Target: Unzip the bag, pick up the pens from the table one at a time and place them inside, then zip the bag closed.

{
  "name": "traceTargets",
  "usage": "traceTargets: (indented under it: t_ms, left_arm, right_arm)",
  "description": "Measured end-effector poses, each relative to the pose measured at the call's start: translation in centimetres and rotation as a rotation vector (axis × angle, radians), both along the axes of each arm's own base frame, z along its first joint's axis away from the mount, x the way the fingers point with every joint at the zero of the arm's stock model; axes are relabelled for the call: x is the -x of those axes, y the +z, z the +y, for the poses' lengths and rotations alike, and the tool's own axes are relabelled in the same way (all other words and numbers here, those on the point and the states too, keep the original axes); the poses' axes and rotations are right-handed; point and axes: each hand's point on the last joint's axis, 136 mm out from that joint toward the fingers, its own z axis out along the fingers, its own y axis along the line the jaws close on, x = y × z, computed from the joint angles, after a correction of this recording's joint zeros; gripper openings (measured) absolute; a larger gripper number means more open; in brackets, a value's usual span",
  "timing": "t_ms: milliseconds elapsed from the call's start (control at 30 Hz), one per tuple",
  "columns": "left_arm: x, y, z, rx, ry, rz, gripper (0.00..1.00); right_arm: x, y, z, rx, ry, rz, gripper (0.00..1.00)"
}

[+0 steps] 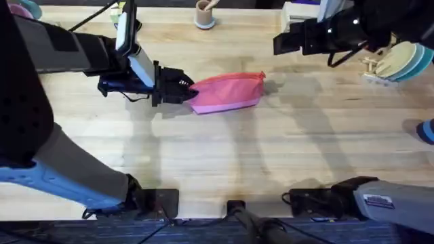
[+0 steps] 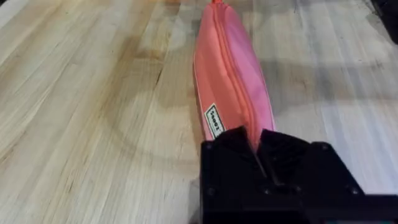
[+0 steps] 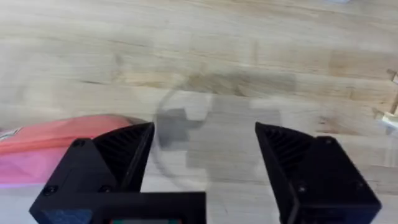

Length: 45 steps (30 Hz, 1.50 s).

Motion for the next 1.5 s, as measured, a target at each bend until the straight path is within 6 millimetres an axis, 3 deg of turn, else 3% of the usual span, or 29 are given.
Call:
traceTargets:
  t_ms: [267, 333, 400, 533, 567, 1100, 1200, 1500]
  left_arm:
    - [0.0, 0.0, 0.0, 0.000, 0.000, 0.000, 0.053]
    - [0.0, 0.0, 0.0, 0.000, 0.000, -0.001, 0.106]
    - [0.0, 0.1, 0.0, 0.003, 0.001, -0.002, 0.288]
    - [-0.1, 0.2, 0.1, 0.011, 0.006, -0.002, 0.919]
    - [-0.1, 0.2, 0.1, 0.012, 0.007, -0.001, 0.974]
    - [0.6, 0.7, 0.0, 0.014, 0.007, 0.045, 0.995]
    - [0.8, 2.0, 0.3, -0.034, 0.005, 0.033, 0.995]
    - [-0.2, 8.8, 1.9, -0.228, 0.124, -0.076, 0.996]
  right_arm:
    - [1.9, 1.7, 1.3, -0.004, 0.049, -0.016, 0.997]
    - [2.0, 1.9, 1.5, -0.006, 0.056, -0.023, 0.998]
    - [2.1, 2.0, 1.5, -0.005, 0.058, -0.024, 0.997]
    - [2.1, 1.9, 1.5, -0.004, 0.058, -0.023, 0.997]
    - [2.1, 1.9, 1.5, -0.004, 0.058, -0.023, 0.998]
    - [2.1, 1.9, 1.5, -0.002, 0.062, -0.023, 0.998]
    - [2.1, 1.9, 1.5, -0.002, 0.062, -0.023, 0.998]
    - [2.1, 1.9, 1.5, -0.002, 0.062, -0.023, 0.998]
